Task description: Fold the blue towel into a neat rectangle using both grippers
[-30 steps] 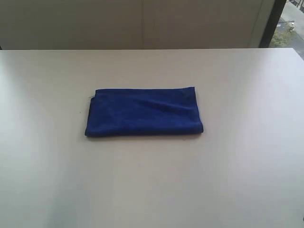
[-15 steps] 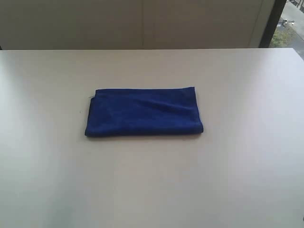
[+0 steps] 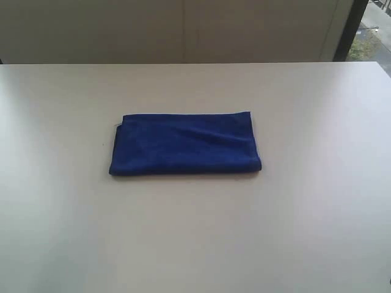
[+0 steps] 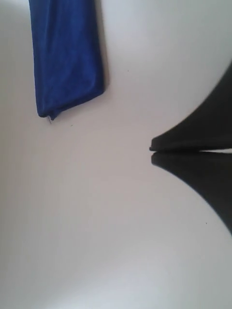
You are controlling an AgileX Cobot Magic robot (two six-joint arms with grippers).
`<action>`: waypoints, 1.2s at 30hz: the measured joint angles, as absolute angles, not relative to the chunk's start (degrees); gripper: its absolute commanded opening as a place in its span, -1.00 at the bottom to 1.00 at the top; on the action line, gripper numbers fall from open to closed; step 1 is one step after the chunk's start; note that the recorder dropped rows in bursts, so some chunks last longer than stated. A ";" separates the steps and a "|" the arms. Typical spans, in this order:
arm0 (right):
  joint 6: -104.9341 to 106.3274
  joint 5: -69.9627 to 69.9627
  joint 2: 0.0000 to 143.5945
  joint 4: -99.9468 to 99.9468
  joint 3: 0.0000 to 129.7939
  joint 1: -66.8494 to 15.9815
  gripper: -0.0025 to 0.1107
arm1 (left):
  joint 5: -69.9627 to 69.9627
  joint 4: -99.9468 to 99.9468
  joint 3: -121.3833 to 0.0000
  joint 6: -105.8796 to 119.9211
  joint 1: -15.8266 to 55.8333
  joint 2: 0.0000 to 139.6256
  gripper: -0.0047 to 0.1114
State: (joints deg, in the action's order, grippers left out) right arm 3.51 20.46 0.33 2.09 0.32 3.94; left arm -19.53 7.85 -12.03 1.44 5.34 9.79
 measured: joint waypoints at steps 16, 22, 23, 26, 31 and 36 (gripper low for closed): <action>3.51 20.46 0.33 2.09 0.32 3.94 -0.96 | -20.24 7.85 -0.66 3.82 0.27 0.26 -0.92; 3.51 20.46 0.33 2.09 0.32 3.94 -0.96 | -19.60 7.85 -0.53 4.69 0.27 0.26 -0.92; 3.51 20.46 0.33 2.09 0.32 3.94 -0.96 | -19.60 7.85 -0.53 4.79 0.27 0.26 -0.92; 3.51 20.46 0.33 2.09 0.32 3.94 -0.96 | -19.60 7.85 -0.53 4.79 0.27 0.26 -0.92; 3.51 20.46 0.33 2.09 0.32 3.94 -0.96 | -19.48 7.85 -0.53 4.79 0.27 0.26 -0.92; 3.51 20.46 0.33 2.09 0.32 3.94 -0.96 | -19.48 7.85 -0.53 4.79 0.27 0.26 -0.92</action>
